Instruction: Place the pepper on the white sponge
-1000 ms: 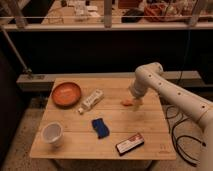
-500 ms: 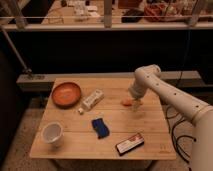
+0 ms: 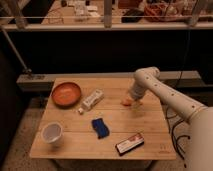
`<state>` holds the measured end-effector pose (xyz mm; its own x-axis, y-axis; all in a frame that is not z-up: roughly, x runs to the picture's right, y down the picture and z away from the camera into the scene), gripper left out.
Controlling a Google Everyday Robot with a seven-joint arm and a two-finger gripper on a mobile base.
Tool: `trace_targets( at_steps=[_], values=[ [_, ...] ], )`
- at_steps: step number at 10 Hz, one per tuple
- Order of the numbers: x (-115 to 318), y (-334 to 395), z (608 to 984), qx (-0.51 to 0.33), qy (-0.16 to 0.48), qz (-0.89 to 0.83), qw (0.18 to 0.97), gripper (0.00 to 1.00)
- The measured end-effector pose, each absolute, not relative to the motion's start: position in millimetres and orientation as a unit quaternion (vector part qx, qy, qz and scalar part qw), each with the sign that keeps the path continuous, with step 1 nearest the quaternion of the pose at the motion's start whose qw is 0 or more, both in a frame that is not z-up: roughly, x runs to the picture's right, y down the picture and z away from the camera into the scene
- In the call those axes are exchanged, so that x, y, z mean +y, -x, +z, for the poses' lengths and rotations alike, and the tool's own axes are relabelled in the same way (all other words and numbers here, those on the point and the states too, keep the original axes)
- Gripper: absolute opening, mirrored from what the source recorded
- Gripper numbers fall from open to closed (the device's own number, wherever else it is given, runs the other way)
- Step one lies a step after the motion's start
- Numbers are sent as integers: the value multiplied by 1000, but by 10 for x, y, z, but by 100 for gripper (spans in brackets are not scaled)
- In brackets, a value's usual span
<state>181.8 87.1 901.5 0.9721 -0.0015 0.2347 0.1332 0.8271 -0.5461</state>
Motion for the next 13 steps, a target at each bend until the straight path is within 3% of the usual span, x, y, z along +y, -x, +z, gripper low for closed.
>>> trace_targets(
  at_steps=[13],
  values=[
    [1002, -1789, 9269, -122, 311, -41, 942, 80]
  ],
)
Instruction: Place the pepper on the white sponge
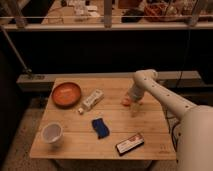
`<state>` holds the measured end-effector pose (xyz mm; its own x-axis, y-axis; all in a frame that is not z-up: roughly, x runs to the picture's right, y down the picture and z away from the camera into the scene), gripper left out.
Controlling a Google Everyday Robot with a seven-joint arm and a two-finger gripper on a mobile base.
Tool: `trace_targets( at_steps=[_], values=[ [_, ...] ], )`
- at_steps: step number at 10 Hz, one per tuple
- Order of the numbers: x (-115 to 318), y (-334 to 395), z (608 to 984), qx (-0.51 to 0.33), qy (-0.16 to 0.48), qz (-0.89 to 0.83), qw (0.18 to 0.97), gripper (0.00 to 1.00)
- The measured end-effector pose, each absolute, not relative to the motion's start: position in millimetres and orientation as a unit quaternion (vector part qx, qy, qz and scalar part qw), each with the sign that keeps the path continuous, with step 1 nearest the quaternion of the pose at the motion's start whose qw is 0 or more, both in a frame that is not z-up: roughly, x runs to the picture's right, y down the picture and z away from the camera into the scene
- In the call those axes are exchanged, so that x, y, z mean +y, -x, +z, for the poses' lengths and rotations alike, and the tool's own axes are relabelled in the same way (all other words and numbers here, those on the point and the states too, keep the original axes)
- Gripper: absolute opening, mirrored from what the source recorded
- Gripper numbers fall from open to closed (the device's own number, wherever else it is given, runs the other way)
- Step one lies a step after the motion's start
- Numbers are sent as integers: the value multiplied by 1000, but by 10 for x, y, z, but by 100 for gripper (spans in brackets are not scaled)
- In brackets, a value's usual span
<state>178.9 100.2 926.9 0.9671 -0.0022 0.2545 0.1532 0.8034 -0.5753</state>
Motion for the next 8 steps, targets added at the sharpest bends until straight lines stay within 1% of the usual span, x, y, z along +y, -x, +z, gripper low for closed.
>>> trace_targets(
  at_steps=[6, 8],
  values=[
    [1039, -1726, 9354, -122, 315, -47, 940, 80],
    [1044, -1709, 9369, -121, 314, -50, 940, 76]
  ],
)
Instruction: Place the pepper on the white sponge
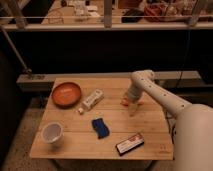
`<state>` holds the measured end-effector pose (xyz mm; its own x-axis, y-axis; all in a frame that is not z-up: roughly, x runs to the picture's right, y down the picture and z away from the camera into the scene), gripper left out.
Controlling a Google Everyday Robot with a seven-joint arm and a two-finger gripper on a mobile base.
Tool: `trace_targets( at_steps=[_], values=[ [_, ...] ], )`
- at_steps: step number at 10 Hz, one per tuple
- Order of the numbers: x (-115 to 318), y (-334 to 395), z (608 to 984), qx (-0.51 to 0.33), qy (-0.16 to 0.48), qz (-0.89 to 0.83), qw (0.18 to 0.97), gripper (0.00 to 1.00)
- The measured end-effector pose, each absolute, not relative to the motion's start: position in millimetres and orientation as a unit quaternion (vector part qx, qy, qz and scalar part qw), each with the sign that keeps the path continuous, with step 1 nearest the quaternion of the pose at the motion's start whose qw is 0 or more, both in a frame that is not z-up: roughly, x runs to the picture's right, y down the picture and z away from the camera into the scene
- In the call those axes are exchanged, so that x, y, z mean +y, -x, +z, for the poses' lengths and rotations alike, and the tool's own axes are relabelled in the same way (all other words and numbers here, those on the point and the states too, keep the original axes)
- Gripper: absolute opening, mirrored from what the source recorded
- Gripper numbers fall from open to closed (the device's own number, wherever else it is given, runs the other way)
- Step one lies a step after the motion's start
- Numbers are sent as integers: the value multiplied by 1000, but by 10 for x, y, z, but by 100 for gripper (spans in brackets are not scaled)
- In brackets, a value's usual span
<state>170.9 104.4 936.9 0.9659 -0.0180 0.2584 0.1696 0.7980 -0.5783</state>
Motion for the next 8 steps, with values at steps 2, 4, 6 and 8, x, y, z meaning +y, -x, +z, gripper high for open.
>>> trace_targets(
  at_steps=[2, 4, 6, 8],
  values=[
    [1050, -1697, 9385, -121, 313, -51, 941, 67],
    [1044, -1683, 9397, -121, 313, -51, 941, 48],
    [1044, -1687, 9390, -120, 314, -54, 940, 30],
    [1030, -1687, 9379, -118, 315, -57, 940, 11]
  ],
)
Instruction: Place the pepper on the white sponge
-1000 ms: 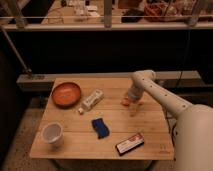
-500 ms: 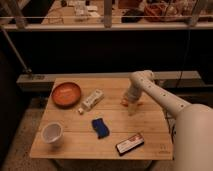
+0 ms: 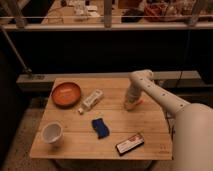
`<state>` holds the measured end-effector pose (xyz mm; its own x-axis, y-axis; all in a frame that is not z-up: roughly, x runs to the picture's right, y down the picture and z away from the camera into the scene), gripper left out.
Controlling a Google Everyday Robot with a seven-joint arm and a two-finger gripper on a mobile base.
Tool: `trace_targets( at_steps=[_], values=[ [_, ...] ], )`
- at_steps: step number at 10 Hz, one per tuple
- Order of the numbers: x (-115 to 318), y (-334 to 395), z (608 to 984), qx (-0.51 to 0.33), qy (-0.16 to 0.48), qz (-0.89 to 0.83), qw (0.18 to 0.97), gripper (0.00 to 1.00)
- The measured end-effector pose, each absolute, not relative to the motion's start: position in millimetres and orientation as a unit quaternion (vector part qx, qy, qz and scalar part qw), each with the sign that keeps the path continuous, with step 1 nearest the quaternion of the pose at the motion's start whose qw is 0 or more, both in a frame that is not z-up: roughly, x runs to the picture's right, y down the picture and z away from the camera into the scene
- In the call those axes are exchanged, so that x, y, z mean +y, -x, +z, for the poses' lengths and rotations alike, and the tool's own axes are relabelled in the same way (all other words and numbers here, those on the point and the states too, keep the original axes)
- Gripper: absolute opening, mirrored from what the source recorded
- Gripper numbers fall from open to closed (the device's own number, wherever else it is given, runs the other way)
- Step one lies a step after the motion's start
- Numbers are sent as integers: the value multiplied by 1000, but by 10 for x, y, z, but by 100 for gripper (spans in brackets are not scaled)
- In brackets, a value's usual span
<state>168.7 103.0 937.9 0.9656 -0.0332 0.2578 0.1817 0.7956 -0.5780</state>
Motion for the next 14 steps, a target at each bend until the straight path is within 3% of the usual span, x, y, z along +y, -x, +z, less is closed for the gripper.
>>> trace_targets(
  at_steps=[2, 11, 14],
  values=[
    [990, -1649, 9284, -123, 309, -69, 941, 3],
    [917, -1538, 8877, -146, 294, -106, 939, 4],
    [966, -1479, 8802, -158, 289, -118, 937, 28]
  ],
)
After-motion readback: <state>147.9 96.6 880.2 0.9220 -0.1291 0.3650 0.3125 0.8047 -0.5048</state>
